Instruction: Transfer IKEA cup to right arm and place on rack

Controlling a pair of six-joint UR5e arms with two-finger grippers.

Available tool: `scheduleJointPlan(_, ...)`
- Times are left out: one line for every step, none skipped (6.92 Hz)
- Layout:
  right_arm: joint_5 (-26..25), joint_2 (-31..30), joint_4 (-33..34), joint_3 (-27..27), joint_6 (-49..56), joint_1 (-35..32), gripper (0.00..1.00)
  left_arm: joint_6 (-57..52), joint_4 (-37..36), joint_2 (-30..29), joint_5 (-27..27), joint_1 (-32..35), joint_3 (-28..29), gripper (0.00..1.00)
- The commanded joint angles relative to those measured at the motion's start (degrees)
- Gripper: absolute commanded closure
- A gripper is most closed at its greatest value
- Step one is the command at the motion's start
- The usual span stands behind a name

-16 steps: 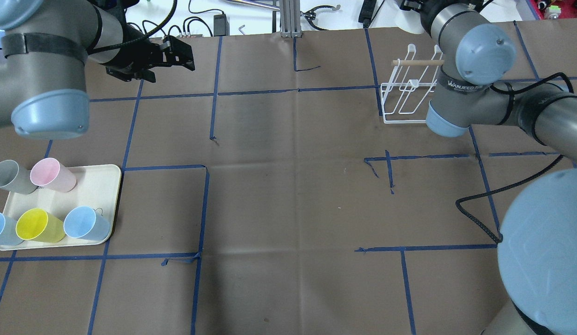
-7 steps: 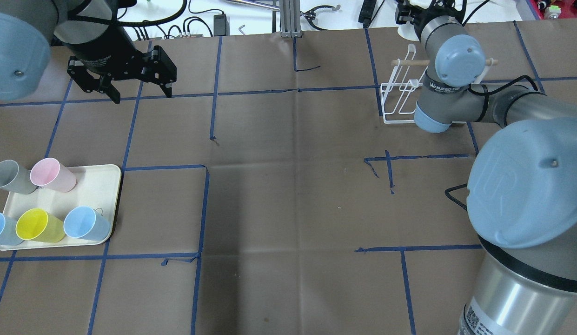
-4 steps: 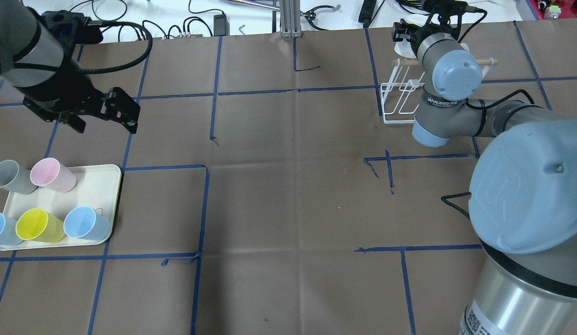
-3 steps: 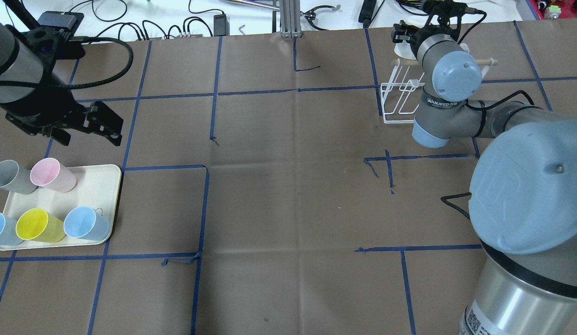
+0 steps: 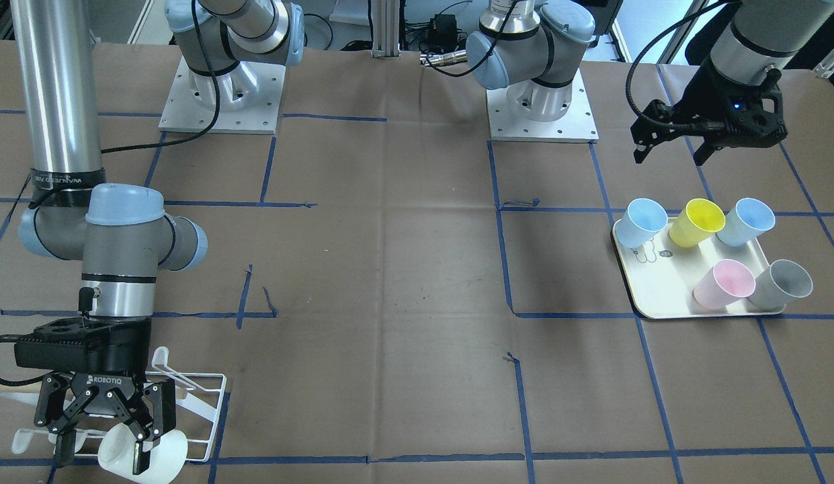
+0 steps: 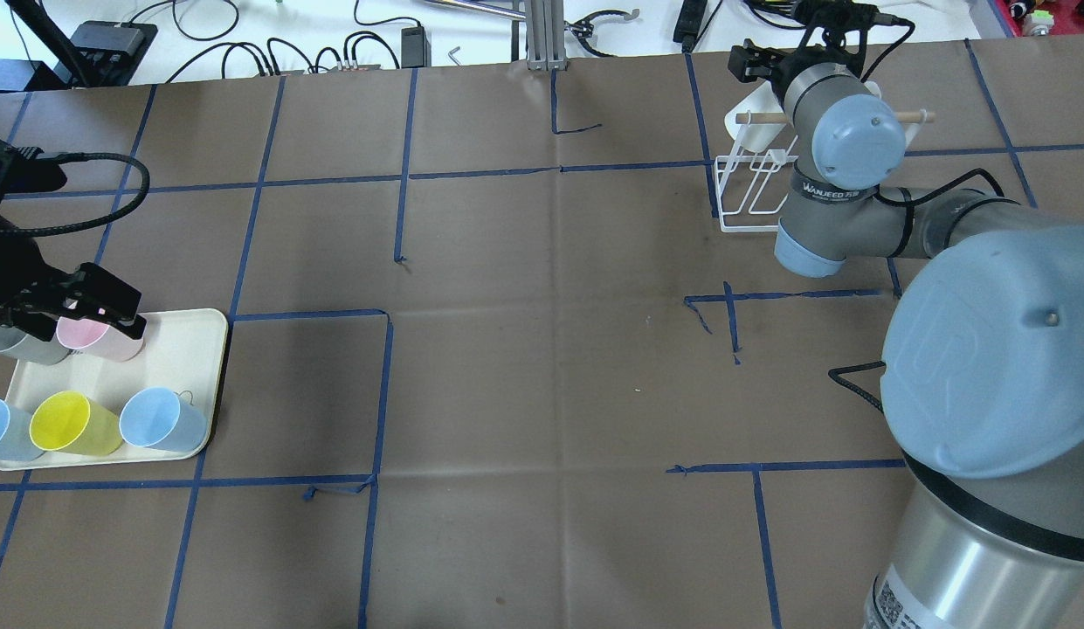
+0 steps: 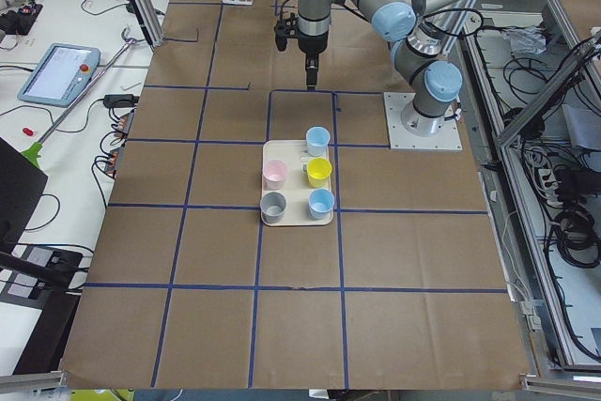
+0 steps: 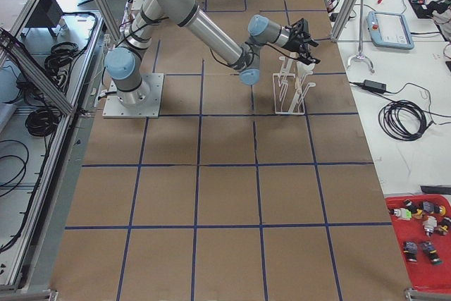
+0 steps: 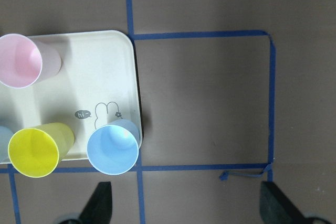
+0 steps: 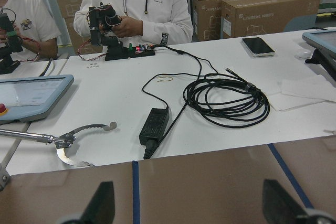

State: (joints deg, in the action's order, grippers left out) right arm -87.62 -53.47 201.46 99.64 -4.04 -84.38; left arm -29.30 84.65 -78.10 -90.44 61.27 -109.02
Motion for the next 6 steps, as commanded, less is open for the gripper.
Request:
scheduleJointPlan(-0.01, -1.45, -0.1, -0.06, -0.09, -0.08, 0.0, -1.29, -4.1, -0.9, 0.09, -2.03, -3.55, 0.01)
scheduleJointPlan(0.17, -4.24, -0.28, 0.11, -0.26, -0.26, 0.0, -1.2, -9.54, -0.82, 0.0, -2.12, -8.36, 0.01)
scheduleJointPlan(0.43, -7.23, -0.45, 0.37, -0.96, -2.0, 0.0, -1.03, -17.68, -1.26, -0.26, -2.12, -14.41, 0.01)
scheduleJointPlan(0.69, -9.52, -0.37, 0.72, -1.05, -4.19, 0.0, -0.51, -21.16, -1.87, -0.27, -2.3, -17.52, 0.01)
scheduleJointPlan(0.7, -12.16, -0.45, 1.6, -1.05, -5.87, 0.0, -0.41, -23.19, -3.44, -0.44, -2.3, -18.42, 0.01)
scheduleJointPlan(0.87, -14.62, -0.28, 4.22, -1.31, -6.49, 0.0, 0.37, -23.47, -5.29, -0.44, -2.39, -18.69, 0.01)
